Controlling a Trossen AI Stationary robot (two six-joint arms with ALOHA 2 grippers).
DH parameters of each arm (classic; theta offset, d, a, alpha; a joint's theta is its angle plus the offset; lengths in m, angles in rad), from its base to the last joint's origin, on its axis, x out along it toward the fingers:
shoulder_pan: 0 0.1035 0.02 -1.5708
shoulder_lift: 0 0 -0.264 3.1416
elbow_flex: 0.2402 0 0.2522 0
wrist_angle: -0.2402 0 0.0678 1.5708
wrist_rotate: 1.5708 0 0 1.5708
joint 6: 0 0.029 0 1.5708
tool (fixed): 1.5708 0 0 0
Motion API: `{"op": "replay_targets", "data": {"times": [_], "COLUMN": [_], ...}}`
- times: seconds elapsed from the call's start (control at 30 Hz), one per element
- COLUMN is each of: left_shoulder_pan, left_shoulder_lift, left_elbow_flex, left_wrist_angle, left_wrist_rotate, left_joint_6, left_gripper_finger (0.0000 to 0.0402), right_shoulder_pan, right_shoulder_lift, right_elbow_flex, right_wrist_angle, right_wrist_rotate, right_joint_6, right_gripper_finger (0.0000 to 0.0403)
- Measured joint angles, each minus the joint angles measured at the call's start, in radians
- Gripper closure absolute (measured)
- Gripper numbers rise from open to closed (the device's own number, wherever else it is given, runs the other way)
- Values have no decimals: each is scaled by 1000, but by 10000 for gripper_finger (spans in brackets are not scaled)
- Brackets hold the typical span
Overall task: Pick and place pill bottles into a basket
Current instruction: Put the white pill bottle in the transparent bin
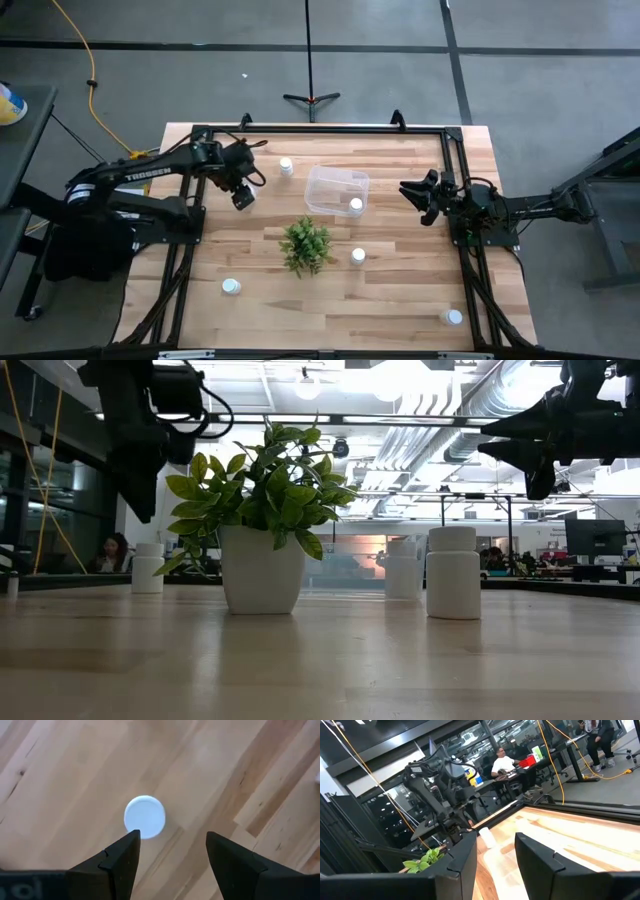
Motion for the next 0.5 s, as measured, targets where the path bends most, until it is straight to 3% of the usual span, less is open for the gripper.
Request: {"op": "replay_targets", "data": {"times": [0.3,0.5], "left_shoulder_pan": [2,2], "left_shoulder_lift": [5,8], "left_elbow_flex": [15,64], "left_wrist_angle": [12,40], "left_wrist_rotate": [-92,-101], "left_joint_6": [-232,-206], "left_gripper_finger": [140,140], "right_shoulder_pan": [0,0], "right_shoulder_lift": [0,0], "right_elbow_flex": [0,0], "right_wrist_angle": [-2,-10], "right_wrist_rotate": [0,0], "right_joint_6": [0,-2], "right_gripper_finger": [279,279]}}
